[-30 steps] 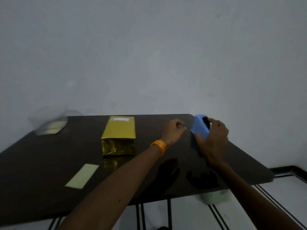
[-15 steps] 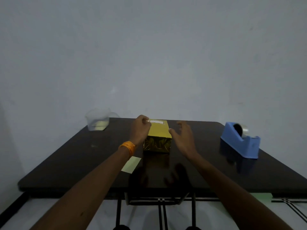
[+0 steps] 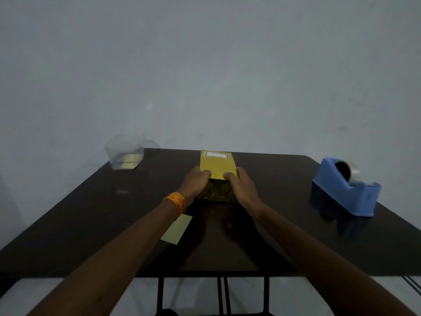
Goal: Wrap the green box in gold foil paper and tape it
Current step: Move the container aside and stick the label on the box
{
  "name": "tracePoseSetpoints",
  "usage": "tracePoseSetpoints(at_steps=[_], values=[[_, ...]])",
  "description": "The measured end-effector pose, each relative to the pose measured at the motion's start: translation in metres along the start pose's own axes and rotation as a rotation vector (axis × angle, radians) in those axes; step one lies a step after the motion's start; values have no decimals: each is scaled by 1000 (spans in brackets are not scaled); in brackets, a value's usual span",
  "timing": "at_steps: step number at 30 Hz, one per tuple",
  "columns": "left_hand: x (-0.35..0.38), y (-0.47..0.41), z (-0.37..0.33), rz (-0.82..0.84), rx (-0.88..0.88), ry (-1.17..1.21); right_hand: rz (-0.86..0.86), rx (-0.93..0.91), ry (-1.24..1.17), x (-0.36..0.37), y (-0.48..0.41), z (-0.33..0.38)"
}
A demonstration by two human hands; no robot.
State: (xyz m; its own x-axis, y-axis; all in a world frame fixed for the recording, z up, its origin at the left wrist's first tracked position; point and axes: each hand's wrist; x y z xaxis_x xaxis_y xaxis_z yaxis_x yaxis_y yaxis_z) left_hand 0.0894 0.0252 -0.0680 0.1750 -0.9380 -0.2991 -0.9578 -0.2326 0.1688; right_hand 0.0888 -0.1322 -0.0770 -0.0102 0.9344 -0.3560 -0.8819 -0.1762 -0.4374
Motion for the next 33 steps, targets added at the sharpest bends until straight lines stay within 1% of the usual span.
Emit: tracePoseSetpoints(at_steps=[4, 9, 14, 19, 24, 26, 30, 33], values=[[6, -35, -4, -78, 2, -6, -4, -25, -1, 6, -33, -17], [13, -94, -9, -150, 18, 41, -23, -43, -12, 20, -90, -49], [14, -123, -13, -142, -4, 69, -46, -15, -48, 31, -119, -63], [-2, -138, -23, -58, -85, 71, 48, 72, -113, 30, -141, -58], [-11, -140, -41, -108, -145, -10, 168, 179, -104, 28, -158, -45], [-11, -141, -47, -95, -163, -16, 219, 210, -93, 26, -166, -40], [-16, -139, -62, -73, -240, 30, 300, 334, -83, 22, -177, -28], [-21, -143, -67, -50, -288, 20, 314, 387, -63, 26, -180, -27]])
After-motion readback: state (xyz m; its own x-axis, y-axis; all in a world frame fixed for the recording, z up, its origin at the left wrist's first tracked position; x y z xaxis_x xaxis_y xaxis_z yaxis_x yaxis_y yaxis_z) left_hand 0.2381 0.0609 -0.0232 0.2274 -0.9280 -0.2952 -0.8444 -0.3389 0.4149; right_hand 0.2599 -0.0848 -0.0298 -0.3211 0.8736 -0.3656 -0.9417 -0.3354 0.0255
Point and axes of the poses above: each hand's wrist, its own y-axis away from the middle knuckle, its own x-axis out of the palm, z = x × y, and after that the axes turned 15 degrees about -x, right-handed
